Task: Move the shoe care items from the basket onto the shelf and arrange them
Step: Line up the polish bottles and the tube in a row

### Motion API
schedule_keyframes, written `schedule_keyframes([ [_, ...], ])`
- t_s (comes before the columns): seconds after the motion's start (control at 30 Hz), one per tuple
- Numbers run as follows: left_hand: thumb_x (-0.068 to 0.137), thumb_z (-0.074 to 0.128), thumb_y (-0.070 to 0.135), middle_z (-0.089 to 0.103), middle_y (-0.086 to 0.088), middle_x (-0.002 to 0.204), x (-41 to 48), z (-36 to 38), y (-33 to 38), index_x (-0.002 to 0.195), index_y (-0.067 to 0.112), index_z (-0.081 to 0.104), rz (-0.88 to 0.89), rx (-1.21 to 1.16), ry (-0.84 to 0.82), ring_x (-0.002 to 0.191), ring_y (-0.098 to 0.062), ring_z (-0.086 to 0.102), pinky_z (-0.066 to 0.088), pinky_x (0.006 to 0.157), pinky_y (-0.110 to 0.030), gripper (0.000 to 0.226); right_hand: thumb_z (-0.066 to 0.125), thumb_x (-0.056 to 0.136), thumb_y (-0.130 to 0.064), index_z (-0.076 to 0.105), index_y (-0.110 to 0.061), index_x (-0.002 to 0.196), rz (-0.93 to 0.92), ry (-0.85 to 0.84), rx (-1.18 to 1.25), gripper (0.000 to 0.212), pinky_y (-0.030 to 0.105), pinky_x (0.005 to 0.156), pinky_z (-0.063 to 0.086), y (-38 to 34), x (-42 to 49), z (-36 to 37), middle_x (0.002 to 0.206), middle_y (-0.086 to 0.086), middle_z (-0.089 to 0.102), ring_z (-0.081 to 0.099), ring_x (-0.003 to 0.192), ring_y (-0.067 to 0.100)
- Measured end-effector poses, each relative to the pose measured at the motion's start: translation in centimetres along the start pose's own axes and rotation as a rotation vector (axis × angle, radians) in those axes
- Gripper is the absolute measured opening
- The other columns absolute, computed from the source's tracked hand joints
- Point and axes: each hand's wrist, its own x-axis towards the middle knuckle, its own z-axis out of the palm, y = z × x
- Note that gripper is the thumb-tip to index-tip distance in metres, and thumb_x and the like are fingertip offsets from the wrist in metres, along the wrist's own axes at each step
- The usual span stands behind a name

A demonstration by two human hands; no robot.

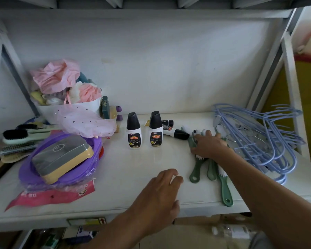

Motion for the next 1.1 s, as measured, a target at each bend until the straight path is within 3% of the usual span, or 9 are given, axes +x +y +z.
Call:
schedule_keyframes([
  [0.2,0.096,0.051,0.033,0.025,0.008,0.148,0.1,-0.1,-0.5,0.141,0.025,0.036,0.028,0.021,0.009,0.133,-0.011,0.033,0.039,0.103,-0.029,0.048,0.053,0.089,-0.053,0.031,-0.029,0.149,0.049,0.024,-0.033,0.068,0.054,0.105,0.034,0.5,-0.6,-0.1,0.151,0.010,0.032,0.029,0.138,0.044],
  [0.37,0.098,0.051,0.034,0.023,0.009,0.148,0.4,-0.4,-0.5,0.144,0.025,0.034,0.012,0.028,-0.006,0.132,-0.010,0.033,0.039,0.105,-0.029,0.050,0.053,0.086,-0.052,0.049,-0.019,0.130,-0.033,0.189,0.064,0.055,0.050,0.103,0.035,0.1,0.0,0.4,0.134,0.010,0.047,0.039,0.129,0.036],
  [0.5,0.098,0.050,0.034,0.023,0.010,0.148,0.5,-0.4,-0.6,0.143,0.025,0.034,0.013,0.029,-0.005,0.133,-0.010,0.032,0.038,0.106,-0.027,0.049,0.053,0.087,-0.048,0.053,-0.021,0.127,-0.094,0.270,0.061,0.048,0.049,0.103,0.038,-0.3,1.0,1.1,0.133,0.007,0.045,0.036,0.129,0.032],
  [0.83,0.097,0.051,0.033,0.024,0.008,0.147,0.5,-0.7,-1.3,0.142,0.023,0.036,0.016,0.066,0.013,0.132,-0.011,0.032,0.039,0.105,-0.029,0.049,0.049,0.088,-0.047,0.054,-0.012,0.126,0.029,0.237,0.046,0.052,0.048,0.098,0.036,0.1,2.5,1.3,0.131,0.013,0.045,0.037,0.126,0.034],
  [1.1,0.097,0.050,0.034,0.022,0.008,0.149,0.4,-0.6,-1.4,0.142,0.024,0.034,0.017,0.075,0.017,0.133,-0.010,0.030,0.038,0.105,-0.026,0.049,0.046,0.088,-0.045,0.063,-0.014,0.112,0.094,0.190,-0.040,0.043,0.049,0.099,0.036,1.1,2.9,1.3,0.132,0.015,0.042,0.035,0.125,0.035],
])
